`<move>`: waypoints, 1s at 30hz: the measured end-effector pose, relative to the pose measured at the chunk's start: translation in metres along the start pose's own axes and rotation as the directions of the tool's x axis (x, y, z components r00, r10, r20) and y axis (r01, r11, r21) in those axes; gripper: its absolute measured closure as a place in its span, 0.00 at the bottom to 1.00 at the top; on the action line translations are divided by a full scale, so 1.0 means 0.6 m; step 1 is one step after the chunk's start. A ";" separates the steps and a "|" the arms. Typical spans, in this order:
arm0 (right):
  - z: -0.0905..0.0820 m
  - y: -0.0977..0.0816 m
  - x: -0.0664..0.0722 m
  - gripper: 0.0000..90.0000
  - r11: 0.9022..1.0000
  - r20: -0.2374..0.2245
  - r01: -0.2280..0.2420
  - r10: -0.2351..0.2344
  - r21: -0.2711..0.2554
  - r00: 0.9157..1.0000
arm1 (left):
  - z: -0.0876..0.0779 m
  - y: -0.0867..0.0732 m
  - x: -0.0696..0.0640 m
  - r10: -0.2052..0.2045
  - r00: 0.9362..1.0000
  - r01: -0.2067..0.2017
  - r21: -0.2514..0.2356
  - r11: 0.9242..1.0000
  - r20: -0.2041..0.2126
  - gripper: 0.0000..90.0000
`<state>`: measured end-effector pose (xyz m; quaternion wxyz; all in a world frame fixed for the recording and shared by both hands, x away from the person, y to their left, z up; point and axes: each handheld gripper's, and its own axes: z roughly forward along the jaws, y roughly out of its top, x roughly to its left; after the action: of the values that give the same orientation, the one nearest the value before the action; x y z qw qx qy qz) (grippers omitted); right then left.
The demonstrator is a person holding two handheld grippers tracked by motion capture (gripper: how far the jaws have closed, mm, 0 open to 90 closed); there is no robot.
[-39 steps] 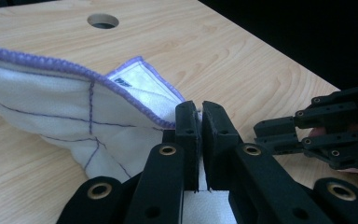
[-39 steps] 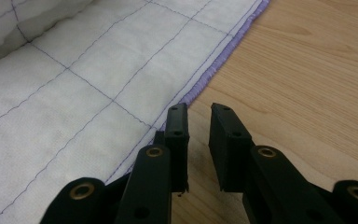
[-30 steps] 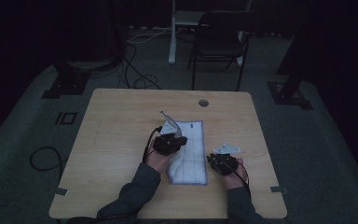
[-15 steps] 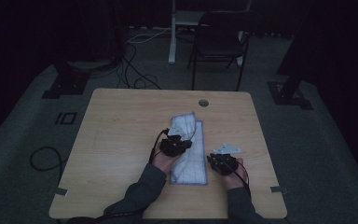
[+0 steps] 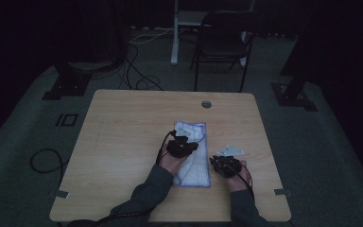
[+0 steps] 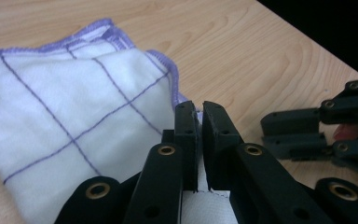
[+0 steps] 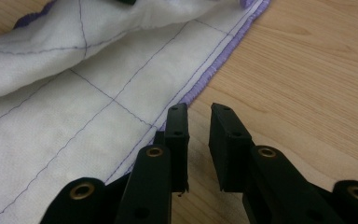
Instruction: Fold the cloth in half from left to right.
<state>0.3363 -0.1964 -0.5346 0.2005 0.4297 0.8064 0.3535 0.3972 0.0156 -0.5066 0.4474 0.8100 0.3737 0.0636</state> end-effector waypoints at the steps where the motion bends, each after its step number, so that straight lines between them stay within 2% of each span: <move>1: 0.000 0.000 0.000 0.87 1.000 0.000 0.000 0.000 0.002 1.000 | 0.000 0.002 -0.001 -0.002 1.000 0.002 -0.002 1.000 0.000 0.95; 6: 0.001 0.000 0.000 0.87 1.000 0.000 0.000 0.000 0.003 1.000 | 0.004 0.006 -0.007 -0.009 1.000 0.009 -0.008 1.000 0.014 0.94; 8: 0.001 0.000 0.000 0.86 1.000 0.000 -0.001 0.001 0.004 1.000 | 0.002 0.005 -0.007 -0.006 0.999 0.006 -0.008 1.000 0.035 0.87; 13: 0.001 -0.001 0.001 0.86 1.000 -0.002 0.003 -0.003 0.001 1.000 | -0.023 0.003 0.004 -0.021 0.999 0.022 -0.025 0.999 0.044 0.81; 17: 0.001 0.000 0.001 0.86 1.000 0.000 0.010 -0.010 -0.003 1.000 | -0.045 -0.011 0.016 -0.012 1.000 0.012 -0.013 1.000 0.022 0.81; 20: 0.002 0.000 0.002 0.86 1.000 0.000 0.009 -0.009 0.001 1.000 | -0.054 -0.029 0.027 -0.002 1.000 0.002 0.004 1.000 -0.018 0.83; 23: 0.003 0.000 0.004 0.86 1.000 -0.002 0.011 -0.011 0.002 1.000 | -0.051 -0.048 0.041 0.010 0.998 -0.007 0.048 0.999 -0.068 0.86; 26: 0.003 0.000 0.005 0.86 1.000 -0.002 0.010 -0.010 0.004 1.000 | -0.043 -0.065 0.049 0.011 0.997 -0.005 0.082 0.997 -0.077 0.91; 30: 0.003 0.000 0.003 0.86 1.000 -0.003 0.008 -0.008 0.003 1.000 | -0.041 -0.075 0.047 0.022 0.998 -0.015 0.097 0.995 -0.067 0.95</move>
<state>0.3362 -0.1942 -0.5359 0.2001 0.4262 0.8089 0.3521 0.3820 0.0654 -0.5330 0.3940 0.8315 0.3838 0.0771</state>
